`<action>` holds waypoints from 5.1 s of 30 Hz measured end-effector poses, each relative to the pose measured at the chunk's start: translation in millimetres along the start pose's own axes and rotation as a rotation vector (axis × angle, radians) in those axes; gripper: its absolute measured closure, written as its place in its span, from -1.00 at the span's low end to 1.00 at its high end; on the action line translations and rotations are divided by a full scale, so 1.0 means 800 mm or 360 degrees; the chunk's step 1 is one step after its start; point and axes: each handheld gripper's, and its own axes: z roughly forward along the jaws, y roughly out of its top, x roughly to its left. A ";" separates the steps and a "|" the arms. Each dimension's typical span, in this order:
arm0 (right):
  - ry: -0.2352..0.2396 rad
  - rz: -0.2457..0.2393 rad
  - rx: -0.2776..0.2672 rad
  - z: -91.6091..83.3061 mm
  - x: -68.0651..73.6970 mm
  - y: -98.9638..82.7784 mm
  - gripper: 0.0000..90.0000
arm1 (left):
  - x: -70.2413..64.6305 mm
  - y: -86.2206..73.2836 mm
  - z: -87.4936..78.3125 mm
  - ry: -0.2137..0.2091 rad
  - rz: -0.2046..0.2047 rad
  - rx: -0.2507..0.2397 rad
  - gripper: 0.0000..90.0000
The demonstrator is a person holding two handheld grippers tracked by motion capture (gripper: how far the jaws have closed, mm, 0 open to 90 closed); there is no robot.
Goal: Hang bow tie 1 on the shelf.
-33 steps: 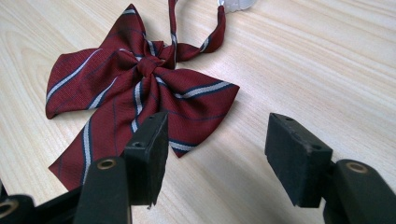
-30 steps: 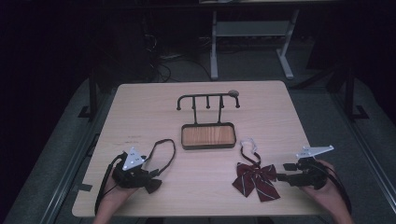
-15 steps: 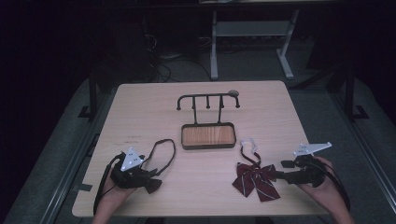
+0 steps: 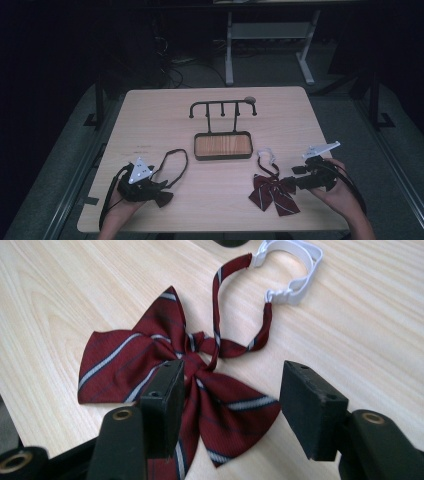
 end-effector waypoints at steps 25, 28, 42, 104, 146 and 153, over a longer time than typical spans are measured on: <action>-0.0076 -0.0071 0.0212 0.031 -0.012 0.091 0.09 | 0.004 -0.001 -0.003 0.0010 0.0024 -0.0003 -0.30; -0.0086 -0.0074 0.0218 0.034 -0.013 0.095 0.10 | 0.004 -0.001 -0.003 0.0010 0.0022 -0.0004 -0.30; -0.0138 0.0055 0.0283 0.071 -0.032 0.119 0.12 | 0.006 -0.001 -0.005 0.0009 0.0011 -0.0015 -0.30; -0.0107 0.0089 0.0398 0.057 -0.026 0.132 0.94 | 0.004 -0.002 -0.002 -0.0001 0.0014 0.0004 -0.31; -0.0099 -0.0168 0.0199 -0.037 0.030 0.196 0.95 | 0.003 -0.003 -0.001 -0.0010 -0.0002 -0.0003 -0.32; -0.0128 -0.0182 0.0186 -0.046 0.034 0.209 0.95 | 0.003 -0.003 -0.001 -0.0006 0.0004 0.0001 -0.32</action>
